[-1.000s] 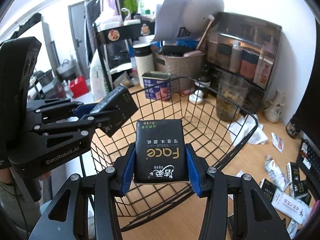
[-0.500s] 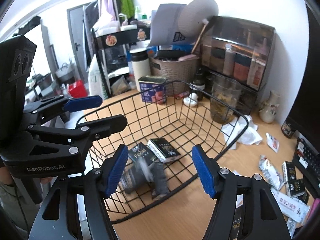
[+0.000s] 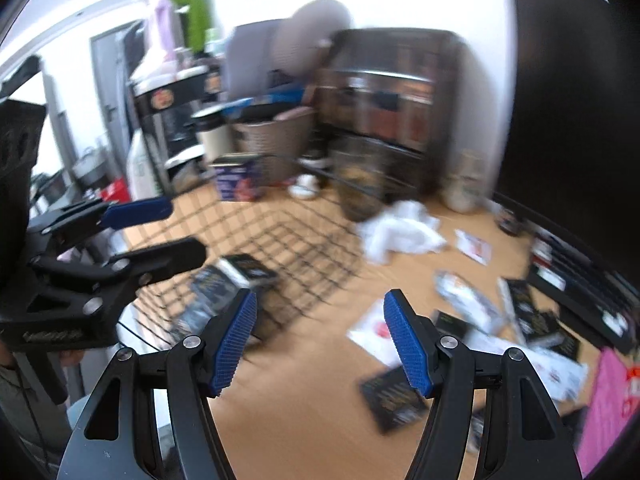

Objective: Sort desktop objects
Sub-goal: 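Grasp a Face tissue pack with the left gripper while the right grasps a slim black box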

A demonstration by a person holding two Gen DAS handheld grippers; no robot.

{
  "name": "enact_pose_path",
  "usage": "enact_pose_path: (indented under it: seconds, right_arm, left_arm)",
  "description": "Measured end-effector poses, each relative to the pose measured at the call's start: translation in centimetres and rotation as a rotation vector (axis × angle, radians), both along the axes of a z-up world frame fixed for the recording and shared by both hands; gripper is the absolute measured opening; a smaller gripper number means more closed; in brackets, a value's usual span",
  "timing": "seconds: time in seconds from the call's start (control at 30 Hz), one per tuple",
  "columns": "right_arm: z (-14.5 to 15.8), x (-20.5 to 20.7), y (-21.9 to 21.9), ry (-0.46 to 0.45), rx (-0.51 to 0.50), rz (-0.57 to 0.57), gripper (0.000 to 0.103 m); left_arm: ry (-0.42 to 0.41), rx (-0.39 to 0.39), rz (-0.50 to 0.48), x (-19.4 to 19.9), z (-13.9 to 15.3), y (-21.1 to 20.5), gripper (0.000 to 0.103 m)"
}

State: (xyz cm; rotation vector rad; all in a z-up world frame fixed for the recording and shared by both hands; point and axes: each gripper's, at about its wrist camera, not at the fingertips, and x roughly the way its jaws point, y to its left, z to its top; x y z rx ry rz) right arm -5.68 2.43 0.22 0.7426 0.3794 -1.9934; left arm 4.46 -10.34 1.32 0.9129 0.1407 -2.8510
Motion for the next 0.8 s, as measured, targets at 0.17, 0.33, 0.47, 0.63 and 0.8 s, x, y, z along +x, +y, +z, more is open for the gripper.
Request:
enact_pose_path:
  seconds: [0.17, 0.33, 0.47, 0.63, 0.8]
  right_arm:
    - [-0.4, -2.5, 5.7, -0.01, 0.008, -0.129, 0.066]
    - [-1.1, -4.8, 10.9, -0.031, 0.019, -0.242, 0.066]
    - [-1.9, -6.7, 14.3, -0.043, 0.037, -0.327, 0.066]
    - [-4.0, -9.4, 17.4, -0.078, 0.073, -0.426, 0.066]
    - [-5.2, -11.1, 18.5, -0.093, 0.092, -0.459, 0.066]
  left_arm:
    - [-0.03, -0.024, -0.175, -2.7, -1.1, 6.3, 0.073]
    - [-0.124, -0.063, -0.288, -6.6, -4.7, 10.8, 0.073]
    - [-0.204, -0.046, -0.286, -9.6, -7.8, 11.0, 0.073]
    - [-0.281, -0.06, -0.267, -11.4, -11.0, 10.4, 0.073]
    - [-0.318, -0.059, -0.258, -12.0, -13.1, 10.1, 0.073]
